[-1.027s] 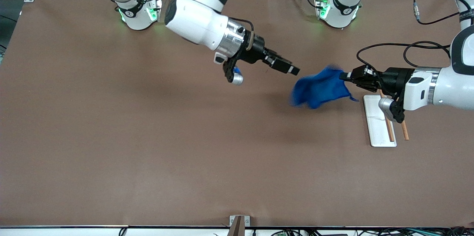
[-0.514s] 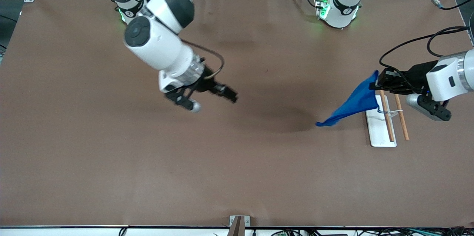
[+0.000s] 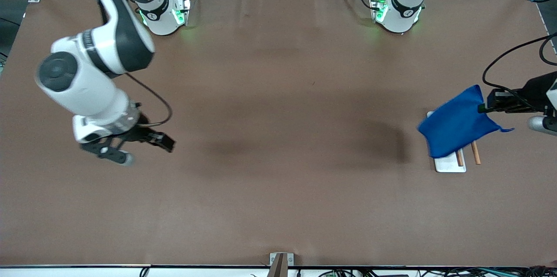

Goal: Right arm passes towel to left arm to hang

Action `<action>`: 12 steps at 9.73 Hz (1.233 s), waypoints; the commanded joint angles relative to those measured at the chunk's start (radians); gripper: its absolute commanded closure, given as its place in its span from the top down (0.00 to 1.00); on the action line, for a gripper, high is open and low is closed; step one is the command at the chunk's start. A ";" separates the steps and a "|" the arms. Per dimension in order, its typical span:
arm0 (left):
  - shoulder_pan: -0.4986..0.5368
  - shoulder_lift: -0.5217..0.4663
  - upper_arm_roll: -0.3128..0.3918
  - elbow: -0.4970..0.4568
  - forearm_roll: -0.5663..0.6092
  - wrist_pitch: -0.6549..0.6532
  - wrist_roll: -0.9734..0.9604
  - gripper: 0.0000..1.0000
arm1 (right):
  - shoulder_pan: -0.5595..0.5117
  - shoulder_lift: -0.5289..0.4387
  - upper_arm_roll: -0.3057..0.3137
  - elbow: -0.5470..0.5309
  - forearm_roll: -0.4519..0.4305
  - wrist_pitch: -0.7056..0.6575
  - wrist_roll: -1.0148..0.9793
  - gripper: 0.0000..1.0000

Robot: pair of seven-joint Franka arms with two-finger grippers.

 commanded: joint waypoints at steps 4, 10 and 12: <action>0.023 -0.003 0.127 -0.145 0.020 0.085 0.190 0.00 | 0.005 -0.190 -0.246 -0.034 0.004 -0.169 -0.403 1.00; 0.055 0.047 0.141 -0.165 0.025 0.097 0.239 0.00 | 0.005 -0.298 -0.292 0.009 0.070 -0.361 -0.409 1.00; 0.058 0.047 0.162 -0.223 0.027 0.145 0.241 0.00 | 0.004 -0.301 -0.290 0.011 0.070 -0.369 -0.409 1.00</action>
